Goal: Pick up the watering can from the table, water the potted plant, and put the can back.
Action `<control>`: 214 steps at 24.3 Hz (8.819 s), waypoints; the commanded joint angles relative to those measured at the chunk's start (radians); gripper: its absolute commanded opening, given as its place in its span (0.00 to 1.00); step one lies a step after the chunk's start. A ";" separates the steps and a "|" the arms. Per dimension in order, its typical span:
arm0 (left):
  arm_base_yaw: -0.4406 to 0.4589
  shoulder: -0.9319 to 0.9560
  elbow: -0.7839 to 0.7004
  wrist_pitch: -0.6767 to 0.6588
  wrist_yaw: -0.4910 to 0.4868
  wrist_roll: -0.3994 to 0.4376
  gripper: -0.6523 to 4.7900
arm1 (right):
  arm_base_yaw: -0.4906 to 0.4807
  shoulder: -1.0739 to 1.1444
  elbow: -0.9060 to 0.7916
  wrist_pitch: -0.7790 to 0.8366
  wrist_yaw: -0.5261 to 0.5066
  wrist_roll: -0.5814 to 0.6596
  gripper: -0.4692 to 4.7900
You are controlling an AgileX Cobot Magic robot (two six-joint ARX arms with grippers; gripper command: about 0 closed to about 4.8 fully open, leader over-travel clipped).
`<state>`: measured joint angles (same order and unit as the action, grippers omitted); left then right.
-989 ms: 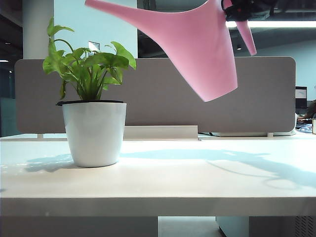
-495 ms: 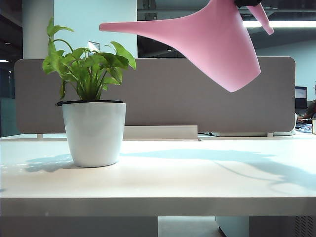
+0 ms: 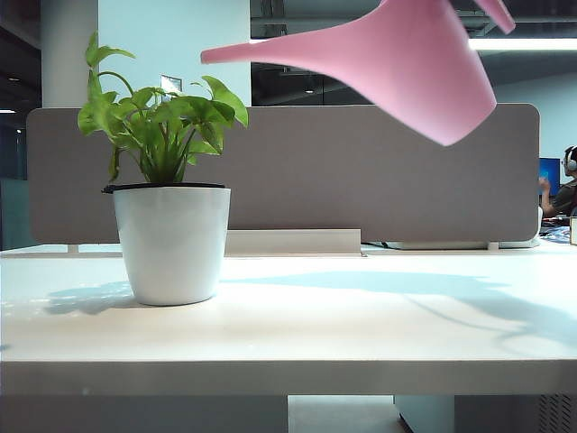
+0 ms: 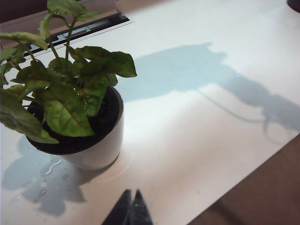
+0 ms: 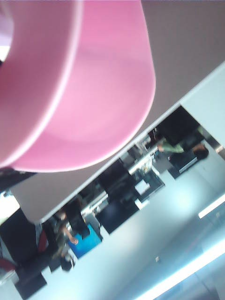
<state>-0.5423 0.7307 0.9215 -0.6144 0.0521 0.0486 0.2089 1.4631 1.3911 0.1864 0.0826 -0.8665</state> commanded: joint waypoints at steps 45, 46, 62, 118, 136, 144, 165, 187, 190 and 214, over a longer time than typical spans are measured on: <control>-0.001 -0.002 0.001 0.010 0.001 0.000 0.13 | 0.078 -0.018 0.090 0.048 0.020 -0.255 0.08; -0.001 -0.002 0.001 0.010 0.001 0.000 0.13 | 0.078 -0.018 0.090 0.028 0.032 -0.235 0.08; -0.001 -0.002 0.001 0.009 0.001 0.000 0.13 | 0.057 0.082 -0.550 0.605 0.051 0.748 0.08; -0.001 -0.002 0.001 0.010 0.001 0.000 0.13 | 0.080 -0.269 -0.890 0.470 0.024 0.834 0.08; -0.001 -0.003 0.001 0.010 0.001 0.000 0.13 | 0.074 -1.053 -1.244 0.021 -0.061 0.895 0.08; -0.001 -0.003 0.001 0.010 0.001 0.000 0.13 | 0.021 -1.158 -1.351 -0.055 -0.063 0.907 0.08; -0.001 -0.002 0.001 0.010 0.001 0.000 0.13 | -0.127 -1.463 -1.390 -0.370 -0.083 0.945 0.08; 0.266 -0.138 -0.089 0.084 0.259 -0.048 0.13 | -0.127 -1.463 -1.390 -0.369 -0.082 0.945 0.08; 0.417 -0.204 -0.239 0.259 0.382 -0.049 0.13 | -0.128 -1.463 -1.390 -0.370 -0.082 0.945 0.08; 0.532 -0.724 -0.912 0.481 -0.037 -0.135 0.13 | -0.126 -1.463 -1.390 -0.369 -0.082 0.945 0.08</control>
<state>0.0120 0.0063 0.0074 -0.0994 0.0967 -0.0837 0.0830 0.0013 0.0082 -0.1936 -0.0010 0.0818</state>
